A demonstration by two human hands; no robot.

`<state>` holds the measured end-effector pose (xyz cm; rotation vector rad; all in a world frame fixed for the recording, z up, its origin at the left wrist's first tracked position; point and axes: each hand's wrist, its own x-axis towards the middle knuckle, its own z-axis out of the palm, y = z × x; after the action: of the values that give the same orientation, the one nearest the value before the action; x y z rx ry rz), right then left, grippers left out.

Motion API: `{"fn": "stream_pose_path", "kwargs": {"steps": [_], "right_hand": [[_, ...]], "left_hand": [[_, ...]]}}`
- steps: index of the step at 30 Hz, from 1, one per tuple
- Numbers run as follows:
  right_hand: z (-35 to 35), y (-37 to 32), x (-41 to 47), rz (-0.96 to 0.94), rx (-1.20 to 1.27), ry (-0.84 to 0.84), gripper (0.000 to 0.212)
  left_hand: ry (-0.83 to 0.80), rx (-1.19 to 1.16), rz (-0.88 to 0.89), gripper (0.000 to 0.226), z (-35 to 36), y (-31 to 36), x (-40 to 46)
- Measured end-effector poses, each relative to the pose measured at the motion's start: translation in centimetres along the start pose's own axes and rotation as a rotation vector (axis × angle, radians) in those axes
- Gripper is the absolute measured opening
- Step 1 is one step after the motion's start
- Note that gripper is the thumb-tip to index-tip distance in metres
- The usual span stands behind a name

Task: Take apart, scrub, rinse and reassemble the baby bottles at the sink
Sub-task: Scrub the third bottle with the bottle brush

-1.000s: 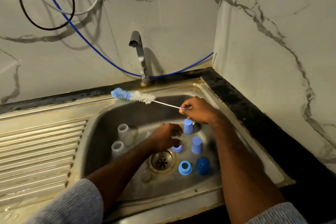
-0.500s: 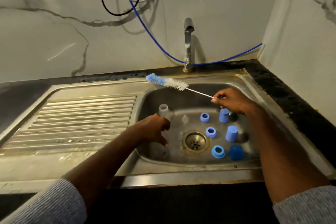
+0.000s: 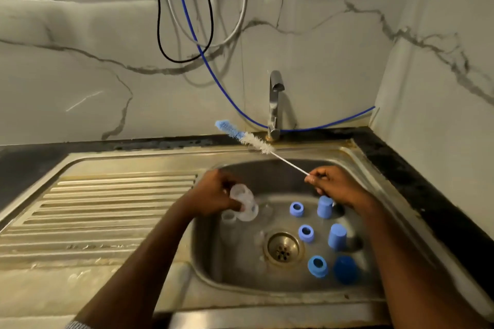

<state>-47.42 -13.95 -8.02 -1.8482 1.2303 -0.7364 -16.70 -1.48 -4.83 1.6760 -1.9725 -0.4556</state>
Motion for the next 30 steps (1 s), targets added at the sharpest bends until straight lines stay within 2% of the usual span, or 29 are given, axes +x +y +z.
{"fn": "stream_pose_path", "kwargs": {"steps": [3,7,9,11,13,15,17,20,26,30], "right_hand": [[0.3,-0.1,-0.2,-0.003,0.043,0.005,0.007],[0.4,-0.1,-0.1,-0.024,0.027,0.005,0.007],[0.3,0.2,0.2,-0.024,-0.011,0.000,0.009],[0.2,0.5,0.4,-0.027,-0.055,0.008,0.013],[0.3,0.6,0.5,-0.042,-0.091,0.018,0.015],[0.3,0.5,0.2,-0.069,-0.125,0.011,0.014],[0.1,0.5,-0.2,-0.094,-0.142,0.026,0.012],[-0.2,0.7,-0.4,-0.086,-0.119,0.045,0.014],[0.0,0.5,-0.7,-0.119,-0.092,0.015,0.025],[0.1,0.2,-0.8,-0.137,-0.078,0.016,0.025]], "left_hand": [[0.197,-0.471,-0.064,0.030,-0.9,0.4,0.9],[0.472,-1.121,-0.161,0.030,0.6,-0.8,1.2],[0.495,-1.325,-0.195,0.026,0.9,-1.6,1.3],[0.514,-1.413,-0.155,0.024,0.8,-1.9,1.6],[0.610,-1.312,-0.146,0.025,0.7,-1.8,1.8],[0.741,-0.918,-0.169,0.038,1.0,-2.4,1.8],[0.762,-0.504,-0.160,0.051,1.5,-3.8,1.8],[0.791,-0.164,-0.183,0.052,1.3,-5.8,2.0],[0.824,-0.096,-0.358,0.056,0.0,-7.4,1.1],[0.823,-0.124,-0.379,0.058,0.0,-7.6,1.1]]}}
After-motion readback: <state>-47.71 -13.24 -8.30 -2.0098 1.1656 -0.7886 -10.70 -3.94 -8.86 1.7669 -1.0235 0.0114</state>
